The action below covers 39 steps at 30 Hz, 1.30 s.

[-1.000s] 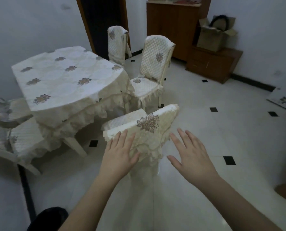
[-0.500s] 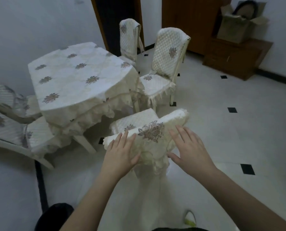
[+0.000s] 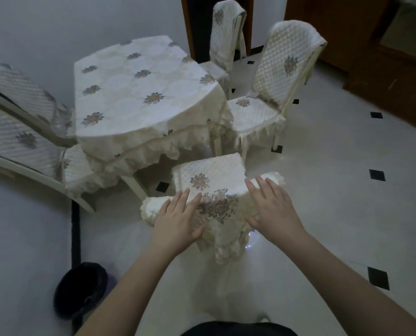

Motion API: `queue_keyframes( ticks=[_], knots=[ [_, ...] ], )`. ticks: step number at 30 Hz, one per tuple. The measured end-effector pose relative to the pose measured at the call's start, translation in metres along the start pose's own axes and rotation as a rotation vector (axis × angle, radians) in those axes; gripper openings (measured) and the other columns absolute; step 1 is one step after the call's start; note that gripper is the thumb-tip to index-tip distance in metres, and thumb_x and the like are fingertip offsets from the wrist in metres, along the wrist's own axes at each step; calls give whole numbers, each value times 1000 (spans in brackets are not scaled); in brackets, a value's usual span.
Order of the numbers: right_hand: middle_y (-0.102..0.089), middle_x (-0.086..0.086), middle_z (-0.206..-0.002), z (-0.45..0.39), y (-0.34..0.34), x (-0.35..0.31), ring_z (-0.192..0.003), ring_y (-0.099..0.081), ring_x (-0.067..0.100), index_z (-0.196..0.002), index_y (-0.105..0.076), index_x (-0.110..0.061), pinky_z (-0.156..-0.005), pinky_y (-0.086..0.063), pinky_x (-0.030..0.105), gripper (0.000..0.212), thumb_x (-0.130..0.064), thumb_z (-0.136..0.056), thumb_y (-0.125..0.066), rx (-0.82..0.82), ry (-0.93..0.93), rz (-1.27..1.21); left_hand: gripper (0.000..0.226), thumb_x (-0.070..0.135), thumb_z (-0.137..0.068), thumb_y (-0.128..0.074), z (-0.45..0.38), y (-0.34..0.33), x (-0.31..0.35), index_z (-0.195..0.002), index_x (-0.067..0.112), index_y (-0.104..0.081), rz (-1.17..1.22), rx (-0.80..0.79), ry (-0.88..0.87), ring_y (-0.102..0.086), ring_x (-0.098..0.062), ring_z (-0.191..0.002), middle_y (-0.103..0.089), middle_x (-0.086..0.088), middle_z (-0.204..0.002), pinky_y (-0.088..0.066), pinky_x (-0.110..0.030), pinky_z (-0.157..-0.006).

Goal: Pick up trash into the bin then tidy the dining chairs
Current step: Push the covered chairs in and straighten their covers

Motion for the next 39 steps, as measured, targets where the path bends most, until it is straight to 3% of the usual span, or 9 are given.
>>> queue_keyframes(
  ticks=[6, 9, 13, 22, 25, 27, 31, 34, 39],
  knots=[
    [-6, 3, -159, -39, -34, -4, -146, -5, 26, -151, -2, -28, -117, -11, 40, 93, -39, -84, -65, -96, 33, 53, 86, 63, -81, -53, -13, -25, -40, -151, 30, -16, 16, -85, 47, -11, -26, -147, -19, -11, -158, -11, -42, -117],
    [-10, 4, -159, -61, -48, -6, -145, -9, 26, -151, -5, -28, -116, -12, 39, 91, -33, -83, -65, -102, 6, 66, 89, 66, -78, -53, -23, -34, -56, -151, 29, -19, 9, -82, 5, -17, -28, -145, -24, -10, -157, -15, -44, -117],
    [-13, 4, -158, -91, -71, -13, -144, -15, 26, -151, -3, -27, -115, -14, 39, 101, -27, -77, -71, -149, -10, 53, 90, 65, -79, -53, -39, -60, -68, -152, 32, -10, 22, -186, -44, -8, -26, -147, -16, -7, -159, -7, -42, -118],
    [-36, 6, -149, -99, -90, -5, -136, -34, 27, -146, -29, -24, -112, -20, 43, 95, -32, -66, -78, -110, -42, 31, 88, 53, -64, -75, -66, -88, -92, -142, 33, -38, 216, -223, -106, -26, -29, -141, -32, -6, -152, -24, -44, -112],
    [-42, 3, -144, -100, -91, -3, -131, -40, 24, -143, -35, -25, -112, -22, 44, 92, -31, -64, -82, -116, 26, 5, 73, 49, -59, -74, -73, -90, -93, -127, 31, -55, 237, -192, -131, -50, -26, -124, -54, -3, -134, -38, -43, -101],
    [-49, 3, -138, -100, -91, 11, -126, -46, 24, -139, -43, -24, -110, -26, 44, 87, -25, -62, -83, -115, 43, 3, 56, 44, -59, -66, -76, -86, -91, -113, 31, -62, 252, -149, -152, -63, -21, -101, -66, 5, -111, -46, -36, -83],
    [-68, 2, -105, -105, -84, 55, -104, -63, 26, -107, -66, -22, -96, -30, 34, 61, -14, -50, -86, -34, -7, 2, 37, 34, -52, -74, -78, -78, -86, -88, 33, -66, 205, -120, -226, -63, -12, -58, -67, 11, -69, -34, -20, -50],
    [-70, -1, -87, -112, -87, 63, -90, -67, 23, -88, -69, -23, -90, -30, 32, 52, -12, -40, -87, -21, 56, 20, 30, 35, -57, -68, -79, -80, -89, -87, 36, -66, 214, -137, -207, -61, -9, -56, -65, 12, -66, -36, -22, -47],
    [-68, -5, -76, -121, -89, 60, -72, -65, 18, -79, -68, -24, -81, -35, 24, 44, -10, -40, -83, -5, 181, -54, 25, 28, -61, -68, -79, -92, -94, -85, 34, -65, 244, -181, -168, -63, -12, -64, -65, 11, -71, -49, -26, -53]
  ],
)
Point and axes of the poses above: each hand's wrist, its own z-axis away from the middle knuckle, its own y-axis out of the back of the hand, x = y × z, the point moved 9 cm from there along -z, towards the middle knuckle
